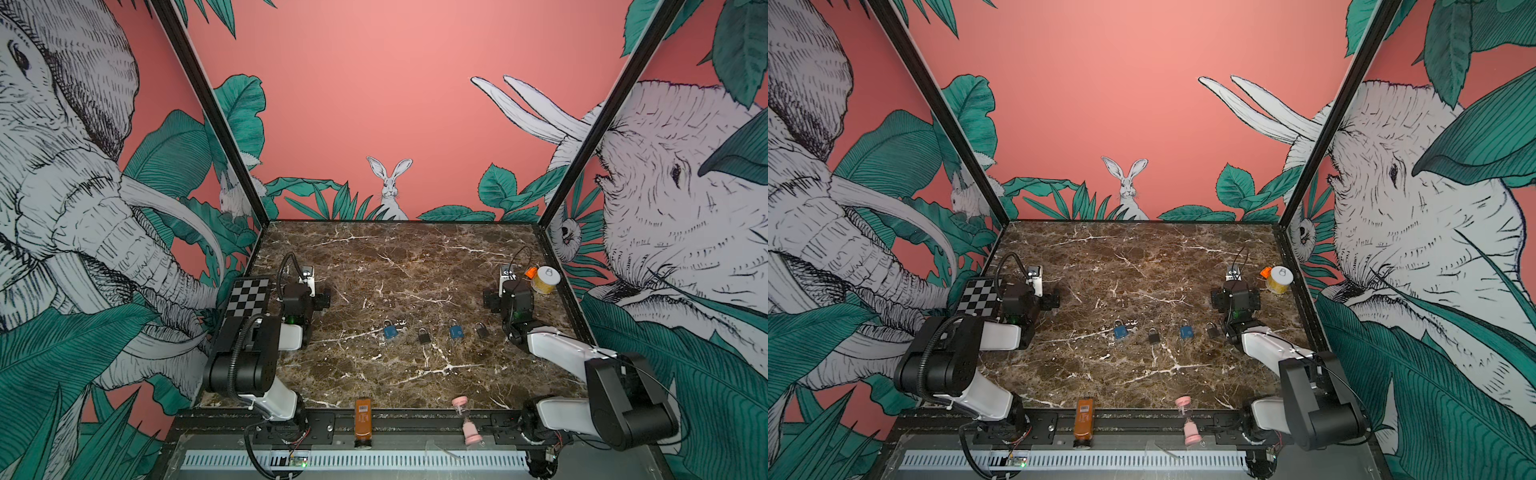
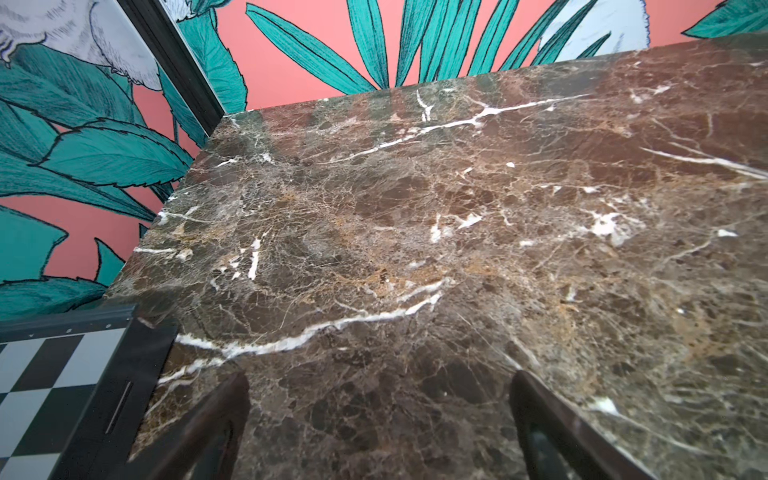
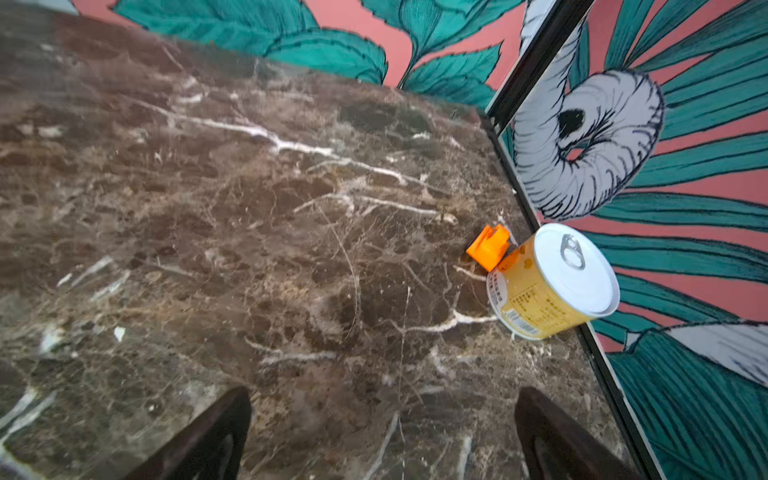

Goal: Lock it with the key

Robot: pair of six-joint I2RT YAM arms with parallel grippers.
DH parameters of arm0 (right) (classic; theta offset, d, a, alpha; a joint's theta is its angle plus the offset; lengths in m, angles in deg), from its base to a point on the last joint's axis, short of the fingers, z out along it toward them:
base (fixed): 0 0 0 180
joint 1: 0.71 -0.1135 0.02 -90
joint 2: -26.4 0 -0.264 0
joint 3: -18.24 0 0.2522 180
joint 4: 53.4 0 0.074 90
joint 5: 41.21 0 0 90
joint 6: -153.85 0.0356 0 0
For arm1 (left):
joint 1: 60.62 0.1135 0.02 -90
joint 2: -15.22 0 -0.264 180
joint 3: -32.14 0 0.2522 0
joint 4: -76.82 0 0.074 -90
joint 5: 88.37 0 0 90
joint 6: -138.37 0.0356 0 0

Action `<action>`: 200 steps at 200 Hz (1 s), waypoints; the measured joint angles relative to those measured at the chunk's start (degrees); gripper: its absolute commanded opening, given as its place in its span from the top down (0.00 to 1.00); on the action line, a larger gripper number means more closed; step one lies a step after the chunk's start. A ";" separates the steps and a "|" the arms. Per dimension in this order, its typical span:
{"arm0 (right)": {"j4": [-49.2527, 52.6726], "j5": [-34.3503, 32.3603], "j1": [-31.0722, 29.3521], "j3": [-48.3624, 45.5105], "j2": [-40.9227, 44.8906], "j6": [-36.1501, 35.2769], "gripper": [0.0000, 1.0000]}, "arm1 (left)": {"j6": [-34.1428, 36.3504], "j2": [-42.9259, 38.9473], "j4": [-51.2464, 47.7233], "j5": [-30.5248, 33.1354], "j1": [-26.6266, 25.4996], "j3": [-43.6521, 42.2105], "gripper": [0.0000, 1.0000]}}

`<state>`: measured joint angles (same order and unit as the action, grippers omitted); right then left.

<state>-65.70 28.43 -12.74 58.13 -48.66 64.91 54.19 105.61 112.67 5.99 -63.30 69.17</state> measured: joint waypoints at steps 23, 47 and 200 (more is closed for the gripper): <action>-5.92 2.29 0.94 -4.66 -0.17 -0.02 0.02 | 0.00 0.00 -0.02 -0.35 0.00 0.00 0.02; -4.24 5.84 1.38 -2.97 -1.77 -1.57 0.02 | 0.00 0.00 -0.02 -0.48 0.00 0.00 0.02; -20.33 12.68 10.60 -2.99 -13.33 -1.53 0.02 | 0.02 0.00 -0.02 -0.50 0.00 0.00 0.02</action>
<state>-86.03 41.11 -2.14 55.13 -62.00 63.38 54.22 105.61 112.65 5.48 -63.30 69.17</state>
